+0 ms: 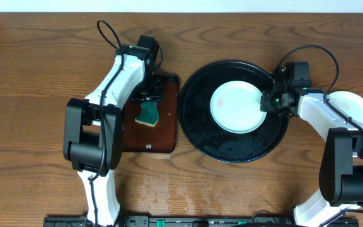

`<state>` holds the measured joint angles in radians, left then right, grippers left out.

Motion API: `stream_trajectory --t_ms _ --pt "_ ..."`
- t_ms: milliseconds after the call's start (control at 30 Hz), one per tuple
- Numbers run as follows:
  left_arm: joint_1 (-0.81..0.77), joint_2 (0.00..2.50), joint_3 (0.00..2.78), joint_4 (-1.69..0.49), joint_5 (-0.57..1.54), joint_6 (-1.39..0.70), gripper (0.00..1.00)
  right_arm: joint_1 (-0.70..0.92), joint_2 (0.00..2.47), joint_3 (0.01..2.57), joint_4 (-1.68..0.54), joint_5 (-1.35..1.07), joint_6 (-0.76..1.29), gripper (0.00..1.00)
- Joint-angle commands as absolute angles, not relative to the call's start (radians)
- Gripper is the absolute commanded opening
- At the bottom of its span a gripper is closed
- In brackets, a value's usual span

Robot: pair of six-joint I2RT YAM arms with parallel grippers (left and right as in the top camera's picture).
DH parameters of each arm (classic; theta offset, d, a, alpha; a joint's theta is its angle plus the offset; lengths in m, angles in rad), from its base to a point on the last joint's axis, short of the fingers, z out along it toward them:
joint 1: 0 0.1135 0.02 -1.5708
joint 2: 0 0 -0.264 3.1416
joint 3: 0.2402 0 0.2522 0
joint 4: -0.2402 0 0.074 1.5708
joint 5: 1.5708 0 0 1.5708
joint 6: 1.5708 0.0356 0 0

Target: Clean dirty plates on tray and stack at the side

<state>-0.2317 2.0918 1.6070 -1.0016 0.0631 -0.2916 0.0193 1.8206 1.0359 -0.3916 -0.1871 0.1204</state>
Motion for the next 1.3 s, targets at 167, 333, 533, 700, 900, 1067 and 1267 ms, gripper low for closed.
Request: stream_trajectory --t_ms 167,333,533,700,900,1067,1267 --pt "-0.228 2.05 1.628 -1.03 0.047 -0.292 0.77 0.02 1.697 1.081 -0.472 -0.189 0.085 0.01" --pt "-0.228 2.052 1.627 -1.03 0.047 -0.292 0.78 0.02 1.629 1.081 -0.514 -0.184 0.054 0.01" --pt "-0.228 2.052 1.627 -1.03 0.047 -0.292 0.8 0.022 1.575 1.081 -0.513 -0.184 0.044 0.01" --pt "-0.228 2.052 1.627 -1.03 0.047 -0.292 0.84 0.037 1.536 1.081 -0.517 -0.184 0.044 0.01" --pt "-0.228 2.052 1.627 -1.03 0.047 -0.292 0.84 0.049 1.478 1.081 -0.516 -0.141 0.043 0.01" --pt "-0.228 2.052 1.627 -1.03 0.047 -0.292 0.84 0.076 1.438 1.082 -0.516 -0.128 0.043 0.01" --pt "-0.228 2.052 1.627 -1.03 0.047 -0.292 0.84 0.115 1.417 1.084 -0.511 -0.104 0.043 0.01"
